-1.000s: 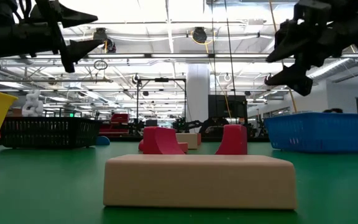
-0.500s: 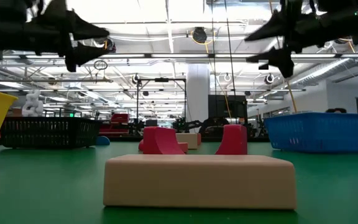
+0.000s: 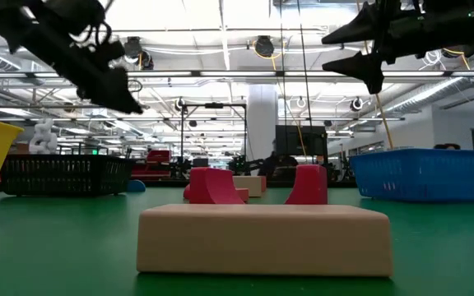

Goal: Sort & place blocks by color
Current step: Put the left blue block into the black bin

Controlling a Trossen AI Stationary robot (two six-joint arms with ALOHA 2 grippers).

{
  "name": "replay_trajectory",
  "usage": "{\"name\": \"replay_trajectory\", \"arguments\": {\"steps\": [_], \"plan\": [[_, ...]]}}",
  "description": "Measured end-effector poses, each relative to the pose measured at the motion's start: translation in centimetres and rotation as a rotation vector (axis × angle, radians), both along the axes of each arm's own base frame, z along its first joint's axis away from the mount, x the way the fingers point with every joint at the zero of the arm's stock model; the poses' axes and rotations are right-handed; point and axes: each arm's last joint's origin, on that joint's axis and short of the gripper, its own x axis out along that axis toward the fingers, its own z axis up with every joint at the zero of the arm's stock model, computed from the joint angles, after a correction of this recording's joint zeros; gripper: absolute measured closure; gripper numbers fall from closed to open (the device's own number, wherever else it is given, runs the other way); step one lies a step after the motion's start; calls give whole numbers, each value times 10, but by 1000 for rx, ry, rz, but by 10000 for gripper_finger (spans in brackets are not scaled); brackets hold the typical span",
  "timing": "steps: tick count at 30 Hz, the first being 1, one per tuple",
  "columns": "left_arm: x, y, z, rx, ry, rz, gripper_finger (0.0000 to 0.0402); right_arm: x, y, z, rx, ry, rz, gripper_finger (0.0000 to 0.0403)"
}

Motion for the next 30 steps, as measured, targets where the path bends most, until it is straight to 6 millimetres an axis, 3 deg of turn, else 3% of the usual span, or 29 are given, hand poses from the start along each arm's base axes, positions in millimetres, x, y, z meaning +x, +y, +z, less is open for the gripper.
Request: {"name": "replay_trajectory", "arguments": {"steps": [5,9,13,21,30], "plan": [[-1,23,-17,-9,155,80,108,0,0,0,-23,6,2,165],[0,36,-27,-84,162,94,108,0,0,-1,-28,12,3,165],[0,46,-38,-241,75,221,108,0,0,-1,-36,14,5,165],[-1,55,-63,-477,-4,472,108,0,0,-1,-69,22,9,165],[6,58,-86,-589,19,530,108,0,0,-1,-108,31,13,165]]}}
